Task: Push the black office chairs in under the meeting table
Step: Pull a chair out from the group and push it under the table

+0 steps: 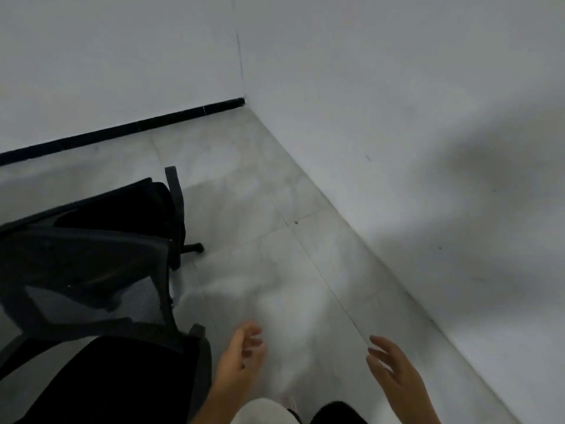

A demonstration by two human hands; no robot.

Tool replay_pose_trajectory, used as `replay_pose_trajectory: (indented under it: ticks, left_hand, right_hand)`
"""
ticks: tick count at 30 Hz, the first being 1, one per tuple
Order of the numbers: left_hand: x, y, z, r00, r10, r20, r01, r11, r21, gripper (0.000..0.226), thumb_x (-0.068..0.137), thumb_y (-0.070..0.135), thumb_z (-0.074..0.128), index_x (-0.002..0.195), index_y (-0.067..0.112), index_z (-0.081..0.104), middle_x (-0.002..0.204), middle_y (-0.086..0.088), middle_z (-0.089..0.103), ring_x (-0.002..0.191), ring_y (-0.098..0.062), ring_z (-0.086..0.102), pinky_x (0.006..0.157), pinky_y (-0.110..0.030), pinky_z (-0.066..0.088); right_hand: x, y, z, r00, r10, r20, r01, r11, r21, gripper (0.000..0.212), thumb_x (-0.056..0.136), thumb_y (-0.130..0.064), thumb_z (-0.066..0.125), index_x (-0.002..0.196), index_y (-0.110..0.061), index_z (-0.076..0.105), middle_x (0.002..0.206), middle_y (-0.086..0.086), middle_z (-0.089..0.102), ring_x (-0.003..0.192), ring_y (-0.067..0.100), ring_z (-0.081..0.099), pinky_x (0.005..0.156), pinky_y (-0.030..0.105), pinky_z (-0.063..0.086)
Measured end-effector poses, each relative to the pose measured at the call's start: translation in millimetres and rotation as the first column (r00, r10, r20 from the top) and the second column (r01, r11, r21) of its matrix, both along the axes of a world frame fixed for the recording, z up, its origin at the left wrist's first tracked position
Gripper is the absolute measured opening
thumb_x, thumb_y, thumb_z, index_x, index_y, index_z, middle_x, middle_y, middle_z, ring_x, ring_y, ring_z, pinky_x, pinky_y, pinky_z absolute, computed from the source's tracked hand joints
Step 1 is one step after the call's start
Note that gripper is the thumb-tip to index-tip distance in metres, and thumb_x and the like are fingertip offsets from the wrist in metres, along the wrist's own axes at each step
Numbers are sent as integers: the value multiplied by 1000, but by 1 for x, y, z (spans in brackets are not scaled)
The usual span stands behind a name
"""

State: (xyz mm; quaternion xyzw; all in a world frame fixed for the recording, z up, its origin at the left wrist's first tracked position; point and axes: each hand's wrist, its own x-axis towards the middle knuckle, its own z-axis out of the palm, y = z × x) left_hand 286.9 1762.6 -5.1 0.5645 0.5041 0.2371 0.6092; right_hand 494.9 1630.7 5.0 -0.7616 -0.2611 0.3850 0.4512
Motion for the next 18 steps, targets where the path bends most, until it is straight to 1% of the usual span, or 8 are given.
replay_pose_trajectory:
  ticks: [2, 4, 6, 8, 10, 12, 16, 18]
  left_hand:
    - [23, 32, -3, 999, 38, 18, -37, 999, -35, 33, 70, 18, 56, 101, 17, 46, 94, 3, 55, 70, 3, 58, 58, -3, 41]
    - [39, 62, -13, 991, 130, 19, -128, 987, -96, 42, 64, 15, 55, 105, 7, 45, 89, -5, 55, 57, 11, 56, 55, -2, 41]
    - [53, 92, -26, 980, 197, 15, -192, 968, -163, 33, 76, -3, 57, 105, 4, 43, 91, -14, 53, 53, 6, 57, 53, -3, 41]
    - [66, 126, -34, 972, 236, -11, -235, 958, -162, 38, 80, -19, 49, 107, 6, 43, 97, -18, 55, 60, 1, 59, 54, -2, 40]
    - [82, 165, -32, 953, 301, -15, -301, 946, -119, 34, 81, -15, 50, 108, 5, 45, 95, -15, 57, 63, 3, 59, 57, 0, 41]
    - [100, 205, -22, 926, 377, 4, -375, 923, -83, 31, 83, -11, 50, 108, 7, 46, 96, -15, 57, 72, -9, 58, 60, -1, 43]
    - [122, 274, -7, 828, 560, 35, -561, 828, 1, 30, 84, -3, 54, 98, 23, 49, 98, -5, 59, 84, -17, 57, 67, -12, 46]
    - [126, 295, -3, 768, 639, 37, -640, 769, 11, 28, 84, 4, 56, 93, 29, 48, 96, 1, 58, 84, -15, 57, 64, -7, 46]
  right_hand:
    - [17, 31, -2, 999, -32, 0, 32, 999, -2, 39, 54, -44, 81, 88, -41, 61, 99, -11, 69, 81, -18, 56, 65, 3, 45]
    - [39, 63, -11, 999, -54, -3, 54, 998, -43, 27, 73, -15, 72, 93, -29, 60, 105, 3, 64, 80, -13, 58, 67, 11, 46]
    - [64, 97, -18, 999, -35, 1, 35, 994, -102, 24, 78, -6, 64, 100, -16, 58, 106, 9, 60, 81, -6, 58, 65, 11, 46]
    - [95, 143, -22, 1000, 10, 26, -6, 992, -127, 26, 78, -6, 64, 103, -13, 57, 103, 10, 60, 83, 4, 59, 69, 11, 45]
    - [127, 201, -21, 995, 86, 52, -80, 990, -113, 26, 77, -3, 64, 98, -18, 57, 101, 11, 60, 75, -8, 59, 65, 6, 45]
    - [155, 267, -18, 980, 191, 56, -186, 980, -74, 30, 76, 1, 64, 89, -26, 58, 100, 11, 62, 70, -21, 55, 60, 0, 44]
    - [181, 400, -1, 900, 434, 46, -433, 901, -29, 34, 76, 8, 61, 86, -23, 56, 95, 23, 61, 65, -17, 57, 58, 1, 42]
    - [176, 455, 6, 829, 559, 11, -558, 829, -19, 25, 75, -6, 68, 89, -22, 56, 95, 15, 63, 65, -19, 55, 59, -1, 41]
